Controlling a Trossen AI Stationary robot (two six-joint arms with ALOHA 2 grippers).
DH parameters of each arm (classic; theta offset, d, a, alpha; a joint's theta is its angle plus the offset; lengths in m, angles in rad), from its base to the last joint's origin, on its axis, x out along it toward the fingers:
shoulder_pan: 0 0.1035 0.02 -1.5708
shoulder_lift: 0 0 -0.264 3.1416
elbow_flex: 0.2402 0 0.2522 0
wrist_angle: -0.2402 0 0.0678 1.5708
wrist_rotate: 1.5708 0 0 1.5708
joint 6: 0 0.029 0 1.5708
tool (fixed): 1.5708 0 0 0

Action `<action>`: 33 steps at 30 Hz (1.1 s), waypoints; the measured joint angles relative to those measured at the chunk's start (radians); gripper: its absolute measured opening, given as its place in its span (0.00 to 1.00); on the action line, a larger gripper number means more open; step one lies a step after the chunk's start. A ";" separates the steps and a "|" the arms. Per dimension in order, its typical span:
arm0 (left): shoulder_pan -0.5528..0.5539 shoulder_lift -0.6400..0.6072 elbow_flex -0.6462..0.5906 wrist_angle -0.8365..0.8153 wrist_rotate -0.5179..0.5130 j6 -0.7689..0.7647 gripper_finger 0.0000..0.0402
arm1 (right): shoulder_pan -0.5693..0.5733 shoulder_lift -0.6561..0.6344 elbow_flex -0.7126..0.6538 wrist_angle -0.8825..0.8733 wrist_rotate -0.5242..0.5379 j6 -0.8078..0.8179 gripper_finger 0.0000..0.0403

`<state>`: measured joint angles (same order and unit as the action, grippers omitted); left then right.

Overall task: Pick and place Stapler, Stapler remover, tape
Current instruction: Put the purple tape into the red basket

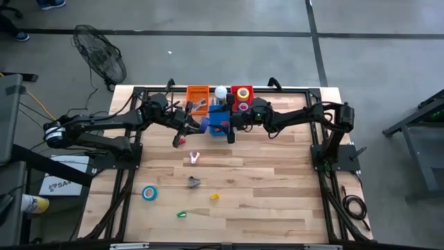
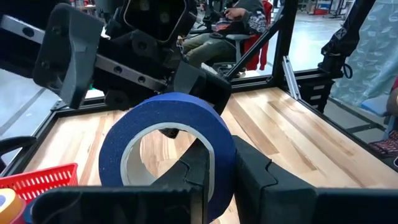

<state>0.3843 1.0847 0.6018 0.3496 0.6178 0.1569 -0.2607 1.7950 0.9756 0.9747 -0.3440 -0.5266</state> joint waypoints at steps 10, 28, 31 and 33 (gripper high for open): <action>0.000 0.000 0.000 0.051 0.010 0.004 0.09 | -0.001 0.000 0.000 0.012 0.001 -0.005 0.56; 0.000 0.000 0.000 0.060 0.022 0.003 0.09 | -0.001 0.000 0.073 -0.068 0.020 -0.035 0.55; 0.000 0.000 0.000 0.060 0.024 0.003 0.09 | -0.003 0.000 0.073 -0.084 0.020 -0.034 0.50; 0.000 0.000 0.000 0.061 0.024 0.006 0.09 | -0.003 0.000 0.073 -0.086 0.020 -0.034 0.45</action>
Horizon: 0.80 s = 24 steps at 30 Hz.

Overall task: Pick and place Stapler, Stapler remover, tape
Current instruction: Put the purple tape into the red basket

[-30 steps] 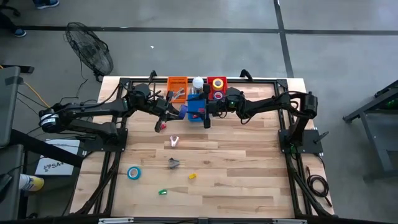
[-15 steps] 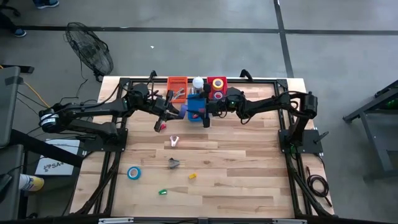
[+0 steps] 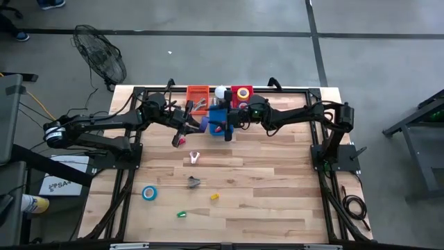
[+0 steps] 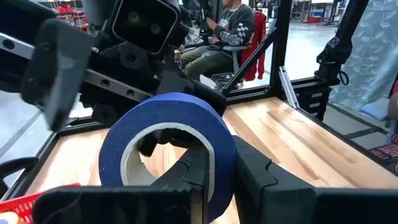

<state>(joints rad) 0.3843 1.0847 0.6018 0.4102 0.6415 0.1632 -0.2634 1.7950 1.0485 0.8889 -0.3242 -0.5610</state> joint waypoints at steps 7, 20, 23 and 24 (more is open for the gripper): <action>0.001 0.000 0.000 0.002 -0.002 0.009 0.09 | 0.001 0.000 0.000 -0.008 -0.006 -0.006 0.22; 0.000 0.000 0.000 -0.024 -0.018 -0.014 0.26 | -0.001 0.000 0.000 -0.023 -0.006 0.003 0.07; 0.000 0.000 0.000 -0.027 -0.019 -0.015 0.33 | -0.001 0.000 0.000 -0.035 0.004 0.006 0.07; 0.000 0.000 0.000 -0.027 -0.019 -0.015 0.35 | -0.001 0.000 0.000 -0.038 0.018 0.006 0.07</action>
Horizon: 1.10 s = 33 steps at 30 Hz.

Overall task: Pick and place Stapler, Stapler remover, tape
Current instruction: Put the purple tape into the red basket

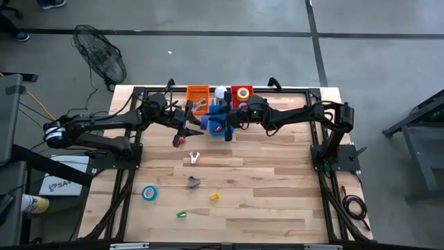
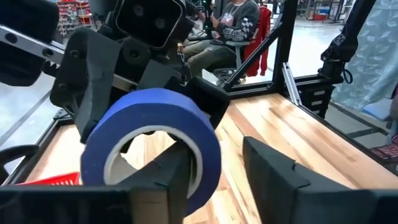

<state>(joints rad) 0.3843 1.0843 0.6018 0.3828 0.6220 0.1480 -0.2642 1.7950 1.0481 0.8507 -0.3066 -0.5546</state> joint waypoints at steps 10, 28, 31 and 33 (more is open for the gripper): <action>0.000 0.000 0.000 -0.095 -0.324 0.017 0.48 | 0.000 -0.001 0.000 -0.124 0.153 0.012 0.07; 0.002 0.000 0.000 -0.276 -0.718 0.039 0.48 | -0.138 -0.083 0.000 -0.641 0.686 0.091 0.07; 0.002 0.000 0.000 -0.290 -0.719 0.039 0.48 | -0.200 -0.083 0.000 -0.711 0.657 0.140 0.07; 0.002 0.000 0.000 -0.292 -0.719 0.039 0.48 | -0.239 -0.083 0.000 -0.735 0.636 0.183 0.07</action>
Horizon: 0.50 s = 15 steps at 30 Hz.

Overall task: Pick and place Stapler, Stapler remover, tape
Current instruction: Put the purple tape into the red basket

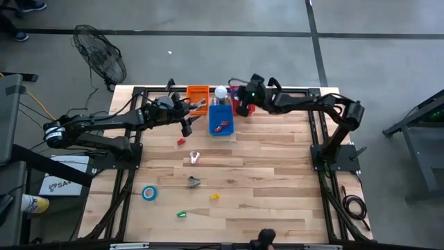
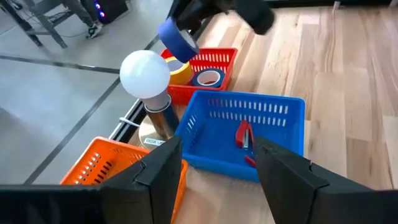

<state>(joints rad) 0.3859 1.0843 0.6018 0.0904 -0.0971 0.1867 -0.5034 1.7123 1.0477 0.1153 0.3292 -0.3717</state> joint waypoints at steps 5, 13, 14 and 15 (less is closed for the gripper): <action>0.000 0.000 0.000 -0.015 -0.002 -0.007 0.48 | -0.077 0.000 0.000 -0.061 -0.092 0.123 0.07; 0.000 0.000 0.000 -0.033 -0.003 -0.013 0.48 | -0.167 0.001 0.060 -0.259 -0.268 0.267 0.07; 0.000 0.000 0.000 -0.033 -0.003 -0.013 0.48 | -0.174 0.001 0.082 -0.298 -0.272 0.266 0.07; 0.000 0.000 0.000 -0.033 -0.003 -0.013 0.48 | -0.179 0.001 0.106 -0.335 -0.278 0.264 0.07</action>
<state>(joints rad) 0.3859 1.0843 0.6018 0.0575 -0.0998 0.1734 -0.6821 1.7130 1.1533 -0.2199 0.0510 -0.1081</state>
